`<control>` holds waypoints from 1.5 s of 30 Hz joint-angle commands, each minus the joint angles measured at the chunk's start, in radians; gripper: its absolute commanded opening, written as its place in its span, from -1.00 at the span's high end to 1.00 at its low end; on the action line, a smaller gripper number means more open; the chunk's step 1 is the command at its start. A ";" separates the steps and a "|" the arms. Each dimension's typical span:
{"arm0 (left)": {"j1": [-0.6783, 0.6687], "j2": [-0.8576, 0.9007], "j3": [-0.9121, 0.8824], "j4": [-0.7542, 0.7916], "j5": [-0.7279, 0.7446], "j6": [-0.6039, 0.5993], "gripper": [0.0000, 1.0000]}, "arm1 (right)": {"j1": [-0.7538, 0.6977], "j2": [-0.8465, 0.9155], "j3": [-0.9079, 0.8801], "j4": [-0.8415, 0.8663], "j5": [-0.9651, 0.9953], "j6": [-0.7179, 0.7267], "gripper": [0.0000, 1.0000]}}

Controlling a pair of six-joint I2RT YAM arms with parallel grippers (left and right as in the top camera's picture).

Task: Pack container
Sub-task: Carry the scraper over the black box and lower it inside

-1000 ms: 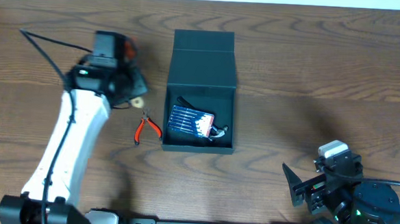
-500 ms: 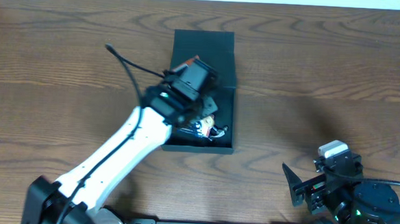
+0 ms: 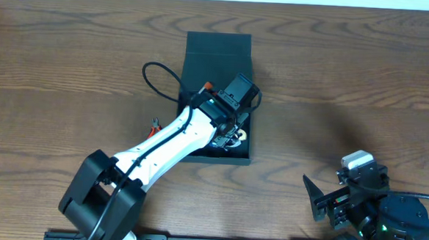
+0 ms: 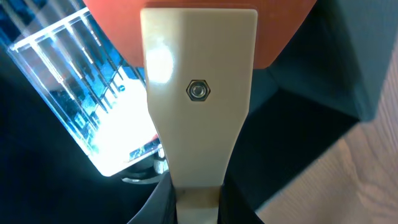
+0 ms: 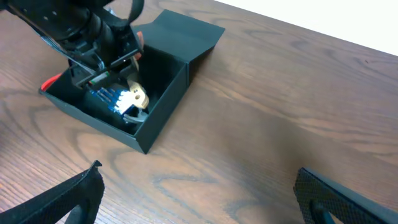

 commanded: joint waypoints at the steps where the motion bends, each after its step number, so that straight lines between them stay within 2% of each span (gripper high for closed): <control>1: -0.002 0.024 0.001 0.001 -0.029 -0.098 0.89 | -0.007 -0.004 -0.002 0.001 0.013 0.013 -0.99; 6: 0.000 0.053 0.001 0.001 -0.030 -0.153 0.89 | -0.007 -0.004 -0.002 0.001 0.013 0.013 -0.98; 24: -0.002 0.056 0.001 0.000 -0.006 -0.153 0.89 | -0.007 -0.005 -0.002 0.001 0.013 0.013 -0.98; 31: -0.017 0.056 0.001 -0.003 -0.006 -0.240 0.89 | -0.007 -0.005 -0.002 0.001 0.013 0.013 -0.99; 42: -0.018 0.056 0.001 -0.004 -0.007 -0.250 0.87 | -0.007 -0.005 -0.002 0.001 0.013 0.013 -0.99; 43: -0.018 0.056 0.001 -0.004 -0.007 -0.250 0.80 | -0.007 -0.005 -0.002 0.001 0.013 0.013 -0.98; 44: -0.018 0.056 0.001 -0.003 -0.007 -0.250 0.57 | -0.007 -0.004 -0.002 0.001 0.013 0.013 -0.98; 45: -0.018 0.056 0.001 -0.003 -0.007 -0.249 0.24 | -0.007 -0.005 -0.002 0.001 0.013 0.013 -0.98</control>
